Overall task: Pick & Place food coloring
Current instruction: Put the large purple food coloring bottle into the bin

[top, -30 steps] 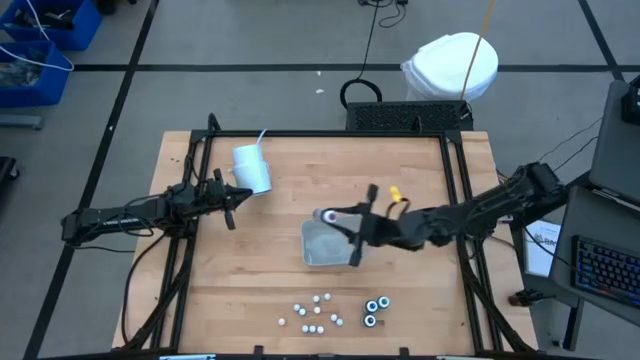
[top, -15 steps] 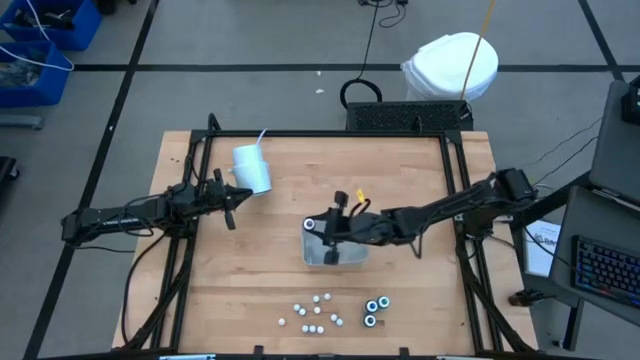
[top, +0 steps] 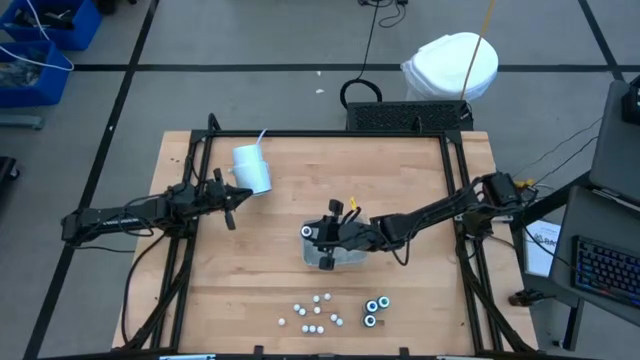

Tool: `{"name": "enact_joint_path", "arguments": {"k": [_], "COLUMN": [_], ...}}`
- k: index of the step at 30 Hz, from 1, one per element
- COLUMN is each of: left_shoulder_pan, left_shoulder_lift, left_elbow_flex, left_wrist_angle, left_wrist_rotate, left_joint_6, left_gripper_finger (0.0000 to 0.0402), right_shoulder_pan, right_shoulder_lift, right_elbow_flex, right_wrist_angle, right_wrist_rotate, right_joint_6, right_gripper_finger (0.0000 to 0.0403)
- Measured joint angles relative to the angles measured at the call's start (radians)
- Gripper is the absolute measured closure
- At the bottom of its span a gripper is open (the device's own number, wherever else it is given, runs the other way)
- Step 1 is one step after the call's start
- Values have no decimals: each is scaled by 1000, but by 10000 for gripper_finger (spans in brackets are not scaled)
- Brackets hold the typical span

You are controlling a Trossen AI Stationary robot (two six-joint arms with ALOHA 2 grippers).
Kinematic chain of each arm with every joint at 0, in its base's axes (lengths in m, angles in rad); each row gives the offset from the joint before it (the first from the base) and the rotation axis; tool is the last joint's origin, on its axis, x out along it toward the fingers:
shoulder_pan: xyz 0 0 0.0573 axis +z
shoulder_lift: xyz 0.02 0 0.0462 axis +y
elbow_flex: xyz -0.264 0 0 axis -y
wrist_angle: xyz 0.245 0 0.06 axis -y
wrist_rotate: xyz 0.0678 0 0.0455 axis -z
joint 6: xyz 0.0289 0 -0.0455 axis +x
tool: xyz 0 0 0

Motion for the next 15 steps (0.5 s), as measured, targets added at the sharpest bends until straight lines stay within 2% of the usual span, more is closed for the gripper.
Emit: {"name": "enact_joint_path", "arguments": {"k": [5,9,15], "left_shoulder_pan": [0,0,0], "left_shoulder_lift": [0,0,0], "left_elbow_flex": [0,0,0], "left_wrist_angle": [0,0,0], "left_wrist_rotate": [0,0,0], "left_joint_6": [0,0,0], "left_gripper_finger": [376,376,376], "right_shoulder_pan": [0,0,-2], "right_shoulder_lift": [5,5,5], "right_elbow_flex": [-1,-13,-136], "right_wrist_angle": [-21,-24,193], "right_wrist_rotate": [17,78,87], "right_joint_6": [20,55,114], "right_gripper_finger": [294,294,294]}}
